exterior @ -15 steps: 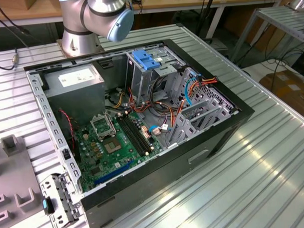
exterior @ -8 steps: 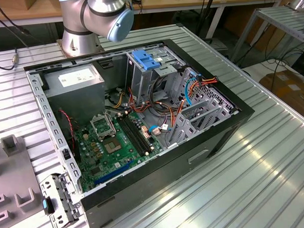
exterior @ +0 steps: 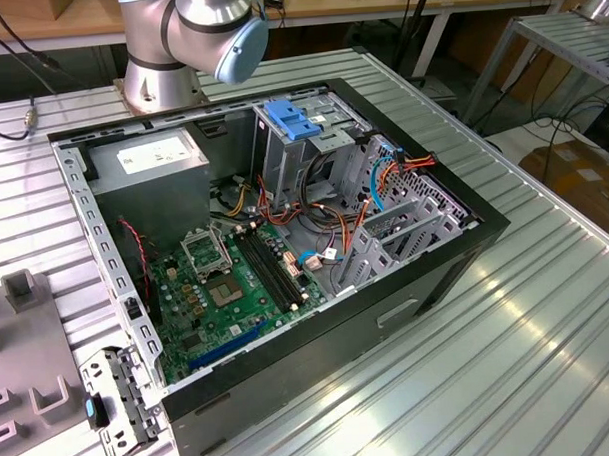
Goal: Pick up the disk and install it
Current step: 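Pick up the disk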
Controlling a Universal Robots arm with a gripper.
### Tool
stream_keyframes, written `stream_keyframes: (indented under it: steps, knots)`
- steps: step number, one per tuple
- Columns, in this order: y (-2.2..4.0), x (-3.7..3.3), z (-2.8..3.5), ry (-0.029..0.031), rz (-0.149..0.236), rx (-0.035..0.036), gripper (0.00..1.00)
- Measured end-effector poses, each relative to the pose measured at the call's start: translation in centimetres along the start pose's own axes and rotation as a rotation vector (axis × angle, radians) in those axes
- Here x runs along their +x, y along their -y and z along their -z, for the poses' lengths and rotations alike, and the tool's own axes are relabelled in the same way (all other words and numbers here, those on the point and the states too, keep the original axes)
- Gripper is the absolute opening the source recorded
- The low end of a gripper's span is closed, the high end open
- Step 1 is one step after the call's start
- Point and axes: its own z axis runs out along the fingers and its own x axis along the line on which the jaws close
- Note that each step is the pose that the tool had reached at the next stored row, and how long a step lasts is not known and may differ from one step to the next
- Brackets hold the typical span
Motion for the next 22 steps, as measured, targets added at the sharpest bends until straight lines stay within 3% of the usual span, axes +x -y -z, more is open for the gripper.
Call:
stream_keyframes:
  steps: [8,22]
  knots:
    - [0.00,0.01,0.00,-0.0001,0.002,0.0000,0.11]
    - [0.00,0.01,0.00,-0.0030,0.069,-0.0001,0.11]
